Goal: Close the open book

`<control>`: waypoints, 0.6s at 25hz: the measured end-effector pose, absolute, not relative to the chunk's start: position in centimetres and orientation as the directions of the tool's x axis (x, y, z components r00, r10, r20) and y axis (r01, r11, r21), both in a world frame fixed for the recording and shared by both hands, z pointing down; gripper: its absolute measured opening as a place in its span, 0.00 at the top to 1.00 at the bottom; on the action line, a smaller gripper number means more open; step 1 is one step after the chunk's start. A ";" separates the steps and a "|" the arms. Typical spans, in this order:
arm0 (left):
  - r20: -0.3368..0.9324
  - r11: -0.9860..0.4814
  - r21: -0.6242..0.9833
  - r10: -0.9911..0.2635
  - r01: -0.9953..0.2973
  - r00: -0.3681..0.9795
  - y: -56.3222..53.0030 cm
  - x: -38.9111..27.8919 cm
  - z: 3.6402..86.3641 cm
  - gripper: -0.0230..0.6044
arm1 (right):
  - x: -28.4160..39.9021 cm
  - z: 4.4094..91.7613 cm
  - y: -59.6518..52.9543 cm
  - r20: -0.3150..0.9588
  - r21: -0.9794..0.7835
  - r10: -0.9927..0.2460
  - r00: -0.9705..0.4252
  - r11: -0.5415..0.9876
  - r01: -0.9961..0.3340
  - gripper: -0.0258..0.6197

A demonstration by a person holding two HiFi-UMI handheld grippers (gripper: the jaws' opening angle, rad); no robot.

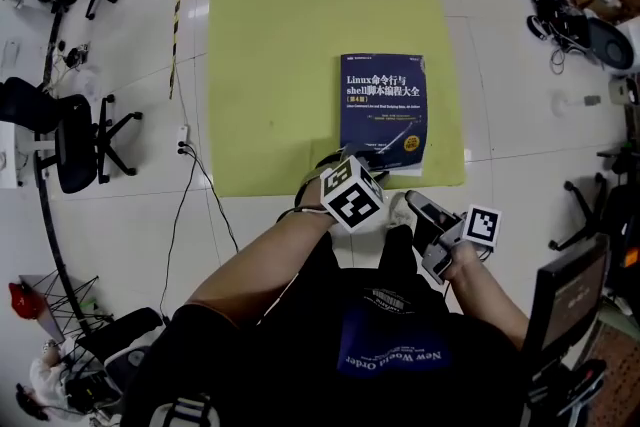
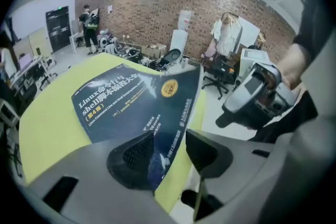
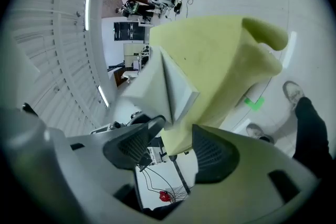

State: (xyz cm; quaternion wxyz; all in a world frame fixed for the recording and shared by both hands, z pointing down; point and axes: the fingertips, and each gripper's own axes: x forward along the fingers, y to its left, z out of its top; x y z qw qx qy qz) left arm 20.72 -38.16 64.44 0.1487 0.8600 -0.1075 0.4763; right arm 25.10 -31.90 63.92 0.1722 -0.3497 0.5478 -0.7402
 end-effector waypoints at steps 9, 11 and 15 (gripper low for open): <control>0.772 -0.913 0.278 0.028 -0.297 0.635 -36.3 22.4 62.6 0.69 | 28.8 60.8 -33.0 0.292 -0.956 -0.698 -0.654 -0.192 -0.223 0.58; 0.686 -0.890 0.346 0.024 -0.297 0.728 -36.2 22.5 59.6 0.69 | 29.1 59.8 -33.4 0.280 -0.958 -0.706 -0.651 -0.161 -0.238 0.58; 0.497 -0.853 0.434 -0.042 -0.290 0.867 -36.7 20.1 52.3 0.69 | 28.7 55.7 -34.3 0.244 -0.957 -0.716 -0.655 -0.067 -0.283 0.58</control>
